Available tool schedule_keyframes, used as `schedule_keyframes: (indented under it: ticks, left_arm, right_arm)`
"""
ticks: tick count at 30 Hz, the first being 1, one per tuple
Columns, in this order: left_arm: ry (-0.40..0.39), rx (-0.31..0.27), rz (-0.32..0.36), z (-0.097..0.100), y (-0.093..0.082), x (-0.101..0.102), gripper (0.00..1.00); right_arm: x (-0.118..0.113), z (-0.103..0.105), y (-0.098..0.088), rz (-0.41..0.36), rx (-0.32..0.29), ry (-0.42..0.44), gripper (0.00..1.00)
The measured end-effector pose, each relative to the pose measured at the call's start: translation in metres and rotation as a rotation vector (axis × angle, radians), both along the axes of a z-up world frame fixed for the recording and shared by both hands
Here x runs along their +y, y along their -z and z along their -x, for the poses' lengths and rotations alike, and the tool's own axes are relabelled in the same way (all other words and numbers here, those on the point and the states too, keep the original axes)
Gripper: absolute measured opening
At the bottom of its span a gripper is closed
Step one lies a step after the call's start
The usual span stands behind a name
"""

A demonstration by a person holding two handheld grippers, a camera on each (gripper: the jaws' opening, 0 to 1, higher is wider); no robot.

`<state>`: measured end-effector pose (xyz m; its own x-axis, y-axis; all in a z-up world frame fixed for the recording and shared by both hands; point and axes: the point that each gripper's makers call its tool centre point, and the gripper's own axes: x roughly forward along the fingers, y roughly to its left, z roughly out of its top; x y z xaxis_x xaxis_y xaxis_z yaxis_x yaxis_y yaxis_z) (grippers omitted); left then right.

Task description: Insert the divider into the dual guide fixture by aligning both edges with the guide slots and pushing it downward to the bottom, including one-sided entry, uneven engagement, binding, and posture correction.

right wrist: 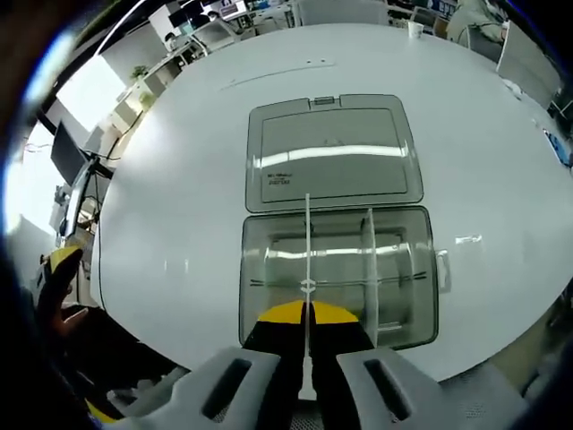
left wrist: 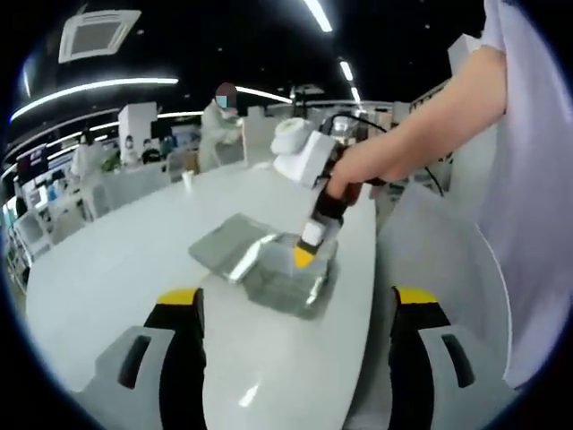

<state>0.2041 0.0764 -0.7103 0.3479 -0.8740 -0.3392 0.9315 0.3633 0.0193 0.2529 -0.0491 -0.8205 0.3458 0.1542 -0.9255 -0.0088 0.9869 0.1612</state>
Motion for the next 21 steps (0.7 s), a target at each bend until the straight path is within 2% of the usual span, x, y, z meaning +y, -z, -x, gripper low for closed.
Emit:
schedule_keyframes:
  ticks: [21]
  left_arm:
    - [-0.015, 0.034, 0.025, 0.0007, 0.0031, 0.0091, 0.81]
  right_arm:
    - [-0.0003, 0.0003, 0.0011, 0.004, 0.015, 0.026, 0.0]
